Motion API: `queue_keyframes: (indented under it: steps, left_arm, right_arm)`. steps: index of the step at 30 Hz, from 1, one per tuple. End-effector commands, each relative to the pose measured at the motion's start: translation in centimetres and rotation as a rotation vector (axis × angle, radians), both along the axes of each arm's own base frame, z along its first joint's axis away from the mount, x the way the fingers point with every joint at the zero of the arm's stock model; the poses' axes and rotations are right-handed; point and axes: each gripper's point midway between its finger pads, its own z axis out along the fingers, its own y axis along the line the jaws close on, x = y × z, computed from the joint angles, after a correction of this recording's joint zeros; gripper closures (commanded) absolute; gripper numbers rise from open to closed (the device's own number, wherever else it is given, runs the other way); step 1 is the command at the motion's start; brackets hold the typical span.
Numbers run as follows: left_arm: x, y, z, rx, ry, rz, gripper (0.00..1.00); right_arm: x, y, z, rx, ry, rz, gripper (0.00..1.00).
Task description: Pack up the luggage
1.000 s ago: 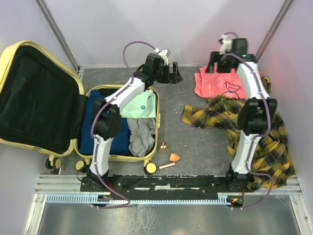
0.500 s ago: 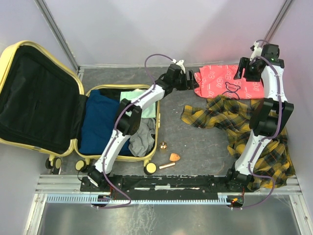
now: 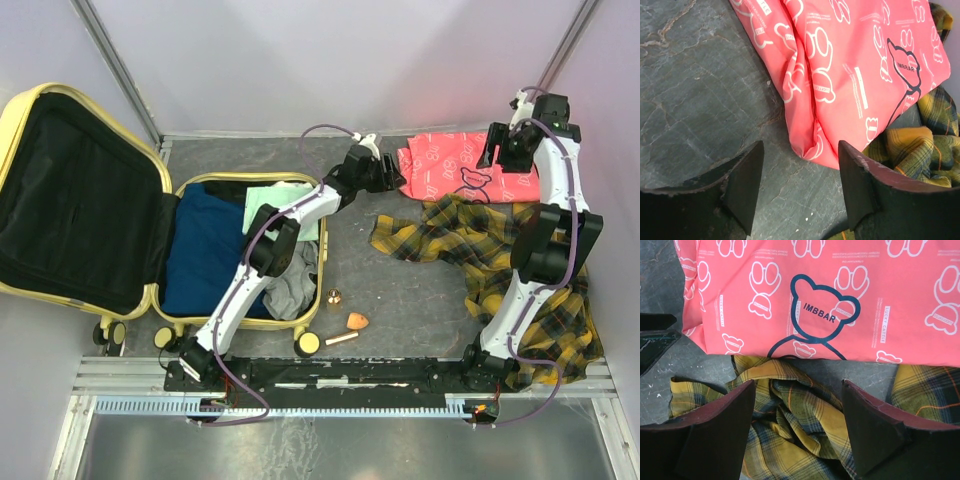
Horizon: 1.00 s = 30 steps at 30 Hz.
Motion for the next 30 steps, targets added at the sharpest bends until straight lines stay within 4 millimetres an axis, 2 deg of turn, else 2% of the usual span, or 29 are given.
queue_keyframes:
  steps: [1, 8, 11, 15, 17, 19, 20, 24, 27, 30]
  left_arm:
    - [0.1, -2.2, 2.4, -0.118, -0.077, -0.002, 0.36]
    - [-0.3, -3.4, 1.6, -0.132, -0.098, 0.015, 0.43]
    - [-0.2, -3.5, 0.8, -0.127, -0.097, 0.042, 0.53]
    - [0.0, -3.7, 0.4, -0.132, -0.088, 0.061, 0.75]
    - [0.6, -3.6, 1.3, -0.123, -0.094, 0.067, 0.82]
    - [1.3, -3.8, 2.6, -0.121, -0.105, 0.063, 0.95]
    - [1.7, -3.7, 3.2, -0.127, -0.107, 0.07, 0.97]
    - [2.3, -2.5, 7.3, -0.136, -0.159, 0.066, 0.97]
    - [2.7, 0.0, 10.3, -0.125, -0.203, 0.086, 0.97]
    - [3.6, 3.2, 10.9, -0.074, -0.18, 0.116, 0.97]
  right_arm:
    - [-0.4, -0.6, 3.1, -0.057, -0.064, -0.005, 0.23]
    - [-0.9, -0.7, 3.1, -0.068, -0.056, -0.002, 0.23]
    - [-1.0, -0.7, 3.2, -0.071, -0.053, -0.005, 0.23]
    - [-1.2, -0.4, 3.4, -0.053, -0.058, -0.014, 0.23]
    - [-1.4, -0.3, 3.5, -0.05, -0.06, -0.015, 0.23]
    - [-1.5, -0.2, 3.3, -0.045, -0.057, -0.015, 0.23]
    - [-1.5, -0.1, 3.3, -0.04, -0.058, -0.016, 0.23]
    - [-1.4, -0.1, 3.6, -0.04, -0.067, -0.013, 0.23]
    - [-1.4, -0.3, 3.2, -0.04, -0.058, -0.012, 0.23]
    - [-1.2, -0.8, 2.8, -0.017, -0.053, -0.029, 0.22]
